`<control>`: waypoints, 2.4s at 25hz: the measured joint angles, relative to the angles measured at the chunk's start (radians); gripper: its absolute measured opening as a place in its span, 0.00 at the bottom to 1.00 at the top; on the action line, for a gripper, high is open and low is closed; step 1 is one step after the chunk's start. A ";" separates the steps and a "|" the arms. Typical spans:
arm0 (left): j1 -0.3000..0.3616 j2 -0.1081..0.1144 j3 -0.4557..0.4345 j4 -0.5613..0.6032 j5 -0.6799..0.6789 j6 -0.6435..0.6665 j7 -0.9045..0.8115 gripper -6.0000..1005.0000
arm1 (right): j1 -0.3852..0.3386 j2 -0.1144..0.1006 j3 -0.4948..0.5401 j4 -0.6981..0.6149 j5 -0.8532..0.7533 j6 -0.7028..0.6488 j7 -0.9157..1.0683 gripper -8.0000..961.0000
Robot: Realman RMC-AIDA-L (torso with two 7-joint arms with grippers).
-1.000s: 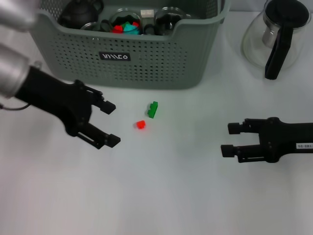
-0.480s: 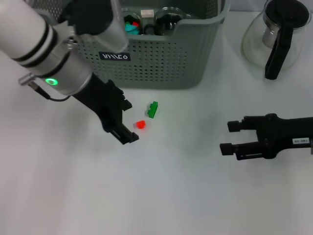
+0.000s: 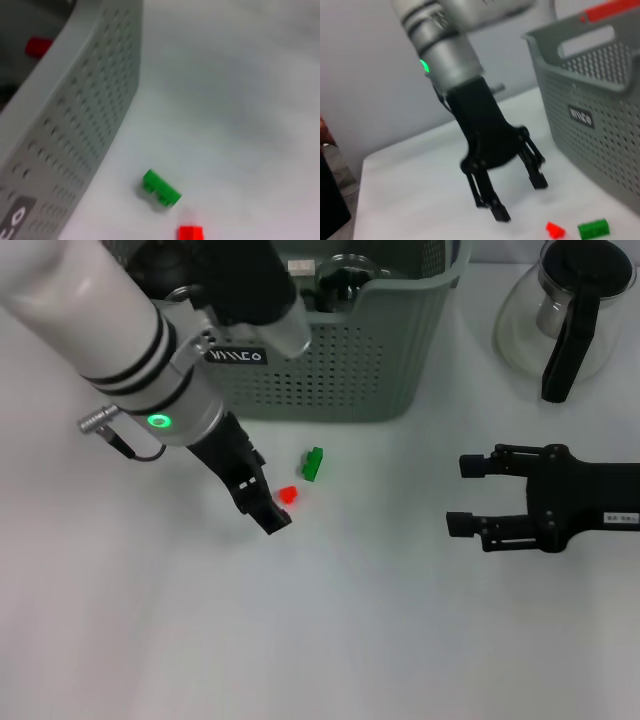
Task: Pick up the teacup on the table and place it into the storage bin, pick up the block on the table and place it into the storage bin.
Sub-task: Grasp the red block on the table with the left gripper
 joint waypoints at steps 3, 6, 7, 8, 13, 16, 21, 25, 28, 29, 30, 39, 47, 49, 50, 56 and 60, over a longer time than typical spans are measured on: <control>0.007 -0.002 0.042 0.002 0.013 -0.026 -0.047 0.84 | -0.007 0.002 0.032 0.005 0.000 -0.029 -0.055 0.89; 0.026 -0.003 0.092 0.005 0.008 -0.078 -0.056 0.83 | -0.012 0.004 0.048 0.008 -0.001 -0.042 -0.076 0.89; 0.033 -0.004 0.114 0.006 0.008 -0.102 -0.058 0.83 | -0.014 0.004 0.050 0.008 -0.002 -0.044 -0.076 0.89; 0.043 -0.004 0.142 0.008 0.008 -0.125 -0.060 0.82 | -0.016 0.004 0.051 0.008 -0.003 -0.044 -0.076 0.88; 0.059 -0.004 0.202 0.011 0.015 -0.178 -0.073 0.78 | -0.022 0.004 0.053 0.008 0.000 -0.045 -0.072 0.86; 0.051 -0.002 0.226 -0.006 0.029 -0.194 -0.099 0.69 | -0.022 0.004 0.053 0.008 -0.001 -0.045 -0.071 0.83; 0.041 -0.003 0.253 -0.012 0.072 -0.201 -0.136 0.58 | -0.022 0.004 0.055 0.009 -0.002 -0.045 -0.071 0.82; 0.025 -0.002 0.265 -0.026 0.082 -0.209 -0.152 0.55 | -0.024 0.004 0.060 0.010 -0.004 -0.045 -0.069 0.82; 0.018 -0.004 0.281 -0.035 0.095 -0.211 -0.155 0.55 | -0.028 0.004 0.060 0.010 -0.005 -0.046 -0.069 0.82; 0.016 -0.004 0.287 -0.037 0.097 -0.211 -0.158 0.55 | -0.029 0.004 0.060 0.010 -0.005 -0.046 -0.069 0.82; 0.013 -0.004 0.295 -0.040 0.099 -0.212 -0.163 0.55 | -0.030 0.004 0.060 0.010 -0.005 -0.046 -0.069 0.82; 0.000 -0.004 0.307 -0.057 0.102 -0.229 -0.181 0.50 | -0.032 0.004 0.060 0.010 -0.006 -0.046 -0.068 0.82; -0.033 -0.004 0.307 -0.119 0.102 -0.251 -0.189 0.38 | -0.036 0.004 0.060 0.010 -0.006 -0.045 -0.064 0.82; -0.041 -0.004 0.307 -0.134 0.102 -0.255 -0.191 0.38 | -0.036 0.004 0.061 0.011 -0.006 -0.045 -0.064 0.82; -0.043 -0.004 0.307 -0.138 0.102 -0.256 -0.191 0.38 | -0.036 0.004 0.061 0.011 -0.006 -0.045 -0.064 0.82; -0.054 -0.004 0.314 -0.155 0.102 -0.264 -0.191 0.38 | -0.036 0.004 0.062 0.011 -0.006 -0.045 -0.064 0.82; -0.056 -0.004 0.307 -0.158 0.101 -0.267 -0.193 0.36 | -0.036 0.004 0.062 0.011 -0.006 -0.045 -0.063 0.82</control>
